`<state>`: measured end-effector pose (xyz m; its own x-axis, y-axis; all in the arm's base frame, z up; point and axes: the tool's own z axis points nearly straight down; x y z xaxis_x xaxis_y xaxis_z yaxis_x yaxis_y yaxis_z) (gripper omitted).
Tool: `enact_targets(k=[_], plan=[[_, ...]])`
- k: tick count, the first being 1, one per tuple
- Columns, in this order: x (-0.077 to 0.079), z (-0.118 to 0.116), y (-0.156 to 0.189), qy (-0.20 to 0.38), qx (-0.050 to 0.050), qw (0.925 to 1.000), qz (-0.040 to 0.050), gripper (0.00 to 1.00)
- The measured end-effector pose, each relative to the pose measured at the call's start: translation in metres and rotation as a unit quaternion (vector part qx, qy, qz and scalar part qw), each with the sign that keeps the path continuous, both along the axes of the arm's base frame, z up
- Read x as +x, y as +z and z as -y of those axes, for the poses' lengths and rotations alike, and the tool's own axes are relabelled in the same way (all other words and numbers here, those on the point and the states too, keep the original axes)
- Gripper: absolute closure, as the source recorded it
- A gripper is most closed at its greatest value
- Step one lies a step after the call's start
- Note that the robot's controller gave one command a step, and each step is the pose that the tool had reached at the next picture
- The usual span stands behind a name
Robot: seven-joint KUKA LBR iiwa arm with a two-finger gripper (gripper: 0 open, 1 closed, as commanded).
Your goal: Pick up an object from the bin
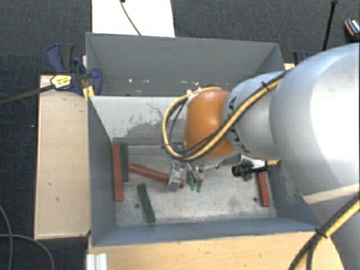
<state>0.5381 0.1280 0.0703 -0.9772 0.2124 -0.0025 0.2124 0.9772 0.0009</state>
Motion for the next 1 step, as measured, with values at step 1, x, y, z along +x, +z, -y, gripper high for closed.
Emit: enact_targets(k=[1], plan=[[0.0183,-0.0096,0.1389,-0.009,0.001,1.0,0.0039,1.0]])
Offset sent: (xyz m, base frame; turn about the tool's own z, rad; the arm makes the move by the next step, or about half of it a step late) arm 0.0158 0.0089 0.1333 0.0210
